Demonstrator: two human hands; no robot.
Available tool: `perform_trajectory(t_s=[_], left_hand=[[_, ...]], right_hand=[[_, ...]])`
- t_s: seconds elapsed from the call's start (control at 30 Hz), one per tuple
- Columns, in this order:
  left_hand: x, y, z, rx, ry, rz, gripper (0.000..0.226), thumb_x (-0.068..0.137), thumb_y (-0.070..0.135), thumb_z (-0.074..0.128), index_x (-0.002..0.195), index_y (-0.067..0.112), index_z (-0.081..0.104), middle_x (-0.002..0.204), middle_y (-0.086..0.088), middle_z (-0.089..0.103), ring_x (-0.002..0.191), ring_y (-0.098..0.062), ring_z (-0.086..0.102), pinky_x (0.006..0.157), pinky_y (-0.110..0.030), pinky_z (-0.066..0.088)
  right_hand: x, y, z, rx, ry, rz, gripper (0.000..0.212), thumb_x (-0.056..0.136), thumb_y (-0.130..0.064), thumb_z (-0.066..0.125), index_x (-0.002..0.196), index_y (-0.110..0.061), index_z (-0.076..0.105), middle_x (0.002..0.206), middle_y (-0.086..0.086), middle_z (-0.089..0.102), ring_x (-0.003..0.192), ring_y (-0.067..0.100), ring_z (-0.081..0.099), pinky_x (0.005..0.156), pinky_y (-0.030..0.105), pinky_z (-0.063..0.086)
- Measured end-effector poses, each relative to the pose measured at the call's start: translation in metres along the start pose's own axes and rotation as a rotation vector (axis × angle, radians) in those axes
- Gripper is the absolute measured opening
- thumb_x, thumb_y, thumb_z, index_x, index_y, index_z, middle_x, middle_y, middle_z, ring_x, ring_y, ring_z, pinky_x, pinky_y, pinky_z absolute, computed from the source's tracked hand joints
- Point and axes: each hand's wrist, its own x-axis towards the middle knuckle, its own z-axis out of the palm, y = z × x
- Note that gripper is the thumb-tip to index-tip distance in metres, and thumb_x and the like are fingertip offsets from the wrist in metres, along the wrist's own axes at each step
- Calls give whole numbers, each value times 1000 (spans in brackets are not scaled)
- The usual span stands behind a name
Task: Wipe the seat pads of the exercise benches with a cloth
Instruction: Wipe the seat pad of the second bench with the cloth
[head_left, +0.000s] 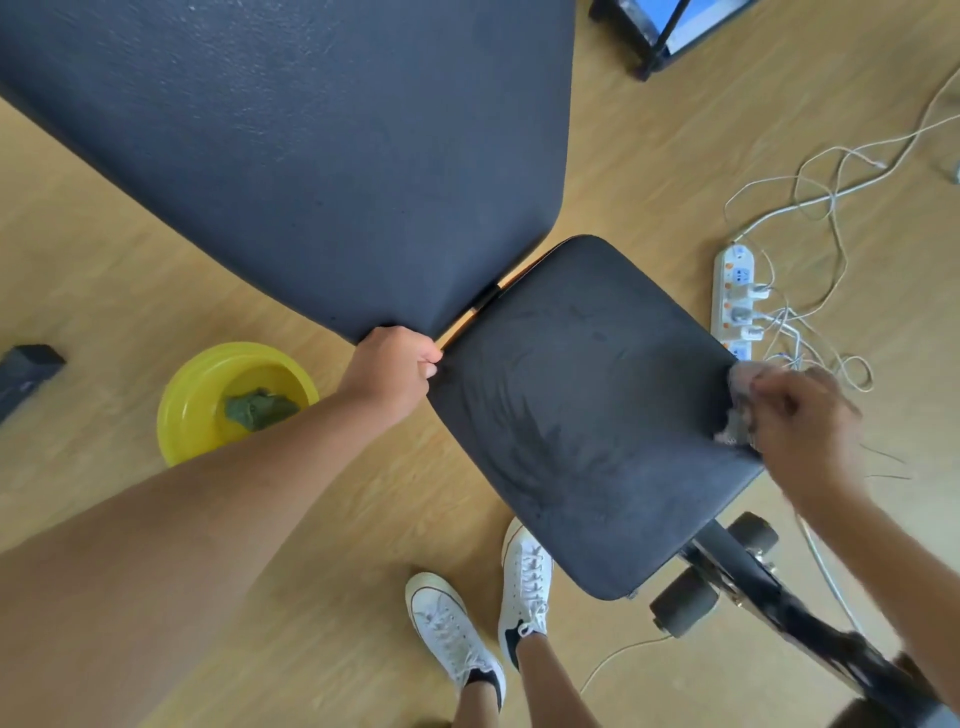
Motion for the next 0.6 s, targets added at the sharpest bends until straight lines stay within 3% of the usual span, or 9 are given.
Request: perform_trajectory(t_s=[0.07,0.1,0.2,0.27,0.4,0.53,0.6], left_hand=[[0,2,-1,0,-2,-19,20,86,-3,67,100,4,80,98,-14,80,94,-31,73,83,-31,56],[-1,3,-1,-9,-4,-44,21,87,-3,67,103,4,80,101,-14,80,95,-29,73,83,-29,55],[-1,7,-2,-35,-21,-125,26,91,-1,66,112,7,77,108,-11,79,95,-20,70,83,-22,46],[-1,9,-2,-49,-30,-152,26,91,0,64,113,7,77,111,-11,79,102,-23,71,84,-21,44],[-2,13,-4,-26,-41,-136,24,92,0,63,111,5,77,107,-12,79,102,-27,71,87,-26,51],[-1,13,-6,17,-74,-100,20,88,-1,59,71,4,68,87,-19,76,90,-39,69,78,-41,57],[0,12,-5,-11,-72,-110,16,89,-2,61,87,0,77,98,-17,78,97,-35,71,87,-40,57]], right_hand=[[-16,-14,14,-15,55,205,21,86,1,61,90,-16,73,89,0,56,86,35,62,77,20,46],[-42,-26,24,-8,7,183,24,87,1,61,89,-19,72,89,2,57,85,33,61,76,29,47],[-139,-58,49,45,-304,-220,36,77,15,71,82,-20,68,82,-8,54,73,5,50,64,27,46],[-166,-73,59,64,-386,-390,33,79,15,72,90,-17,70,91,-12,51,76,9,48,66,24,48],[-89,-139,97,28,-374,-443,35,82,2,75,112,-17,73,109,-6,64,90,17,56,75,26,50],[-9,-231,128,-312,-479,-618,52,71,-5,73,118,-23,63,112,-4,55,102,24,50,66,33,32],[24,-230,119,-491,-500,-771,55,69,-5,72,117,-30,63,113,-4,53,106,25,49,64,34,38]])
